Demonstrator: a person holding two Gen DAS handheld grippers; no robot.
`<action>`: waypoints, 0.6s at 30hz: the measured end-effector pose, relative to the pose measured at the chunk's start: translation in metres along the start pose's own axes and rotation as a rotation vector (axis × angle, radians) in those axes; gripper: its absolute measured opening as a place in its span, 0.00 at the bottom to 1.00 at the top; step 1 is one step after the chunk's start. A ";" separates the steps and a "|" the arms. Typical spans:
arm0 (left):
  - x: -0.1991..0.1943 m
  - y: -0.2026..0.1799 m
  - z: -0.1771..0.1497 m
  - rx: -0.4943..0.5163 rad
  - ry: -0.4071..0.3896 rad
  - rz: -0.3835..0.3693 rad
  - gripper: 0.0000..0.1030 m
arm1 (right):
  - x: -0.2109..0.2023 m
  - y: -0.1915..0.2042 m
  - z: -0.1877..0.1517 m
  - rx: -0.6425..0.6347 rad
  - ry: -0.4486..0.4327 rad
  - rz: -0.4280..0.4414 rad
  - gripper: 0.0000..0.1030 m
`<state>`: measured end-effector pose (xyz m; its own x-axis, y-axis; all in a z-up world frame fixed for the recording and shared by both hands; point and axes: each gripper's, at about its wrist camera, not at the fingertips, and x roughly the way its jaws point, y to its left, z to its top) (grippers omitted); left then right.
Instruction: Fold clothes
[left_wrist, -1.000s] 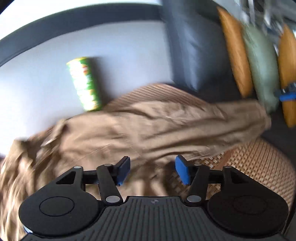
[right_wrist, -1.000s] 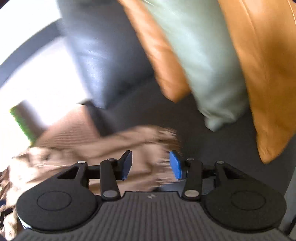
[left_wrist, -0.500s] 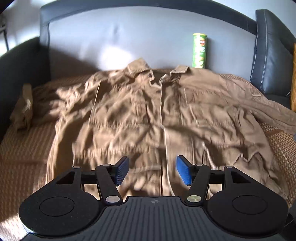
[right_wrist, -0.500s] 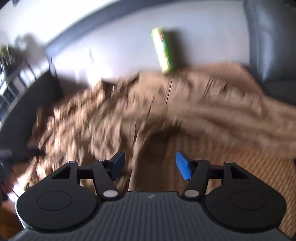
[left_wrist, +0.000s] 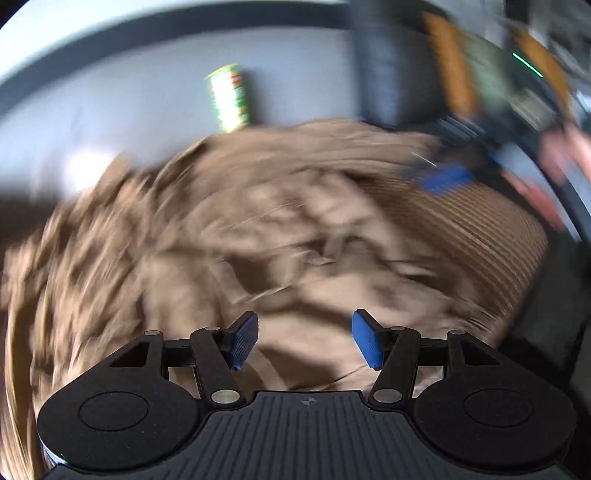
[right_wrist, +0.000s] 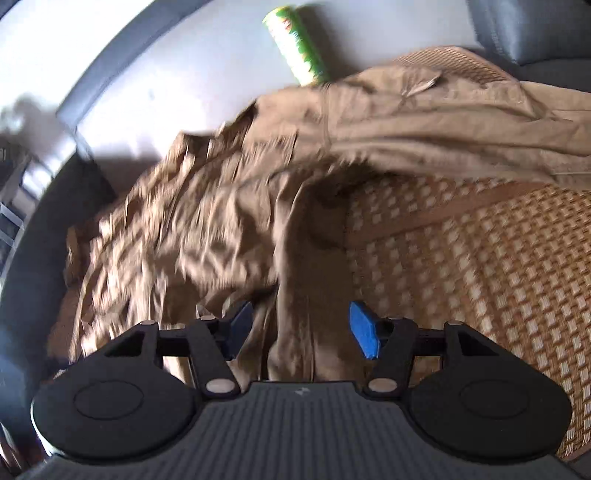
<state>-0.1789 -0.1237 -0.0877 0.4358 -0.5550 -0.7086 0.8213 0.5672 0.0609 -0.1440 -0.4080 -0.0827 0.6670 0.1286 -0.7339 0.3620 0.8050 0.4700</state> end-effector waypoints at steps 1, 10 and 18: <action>0.002 -0.021 0.002 0.067 -0.015 0.004 0.69 | -0.002 -0.003 0.009 0.016 -0.018 0.000 0.62; 0.029 -0.134 -0.011 0.472 -0.049 -0.036 0.69 | 0.000 -0.019 0.056 0.000 -0.049 0.011 0.63; 0.053 -0.143 -0.021 0.543 -0.011 -0.036 0.72 | 0.015 -0.033 0.047 -0.014 0.007 0.017 0.64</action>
<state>-0.2809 -0.2207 -0.1487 0.4058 -0.5762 -0.7095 0.9064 0.1536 0.3936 -0.1149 -0.4596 -0.0863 0.6685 0.1467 -0.7291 0.3413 0.8105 0.4760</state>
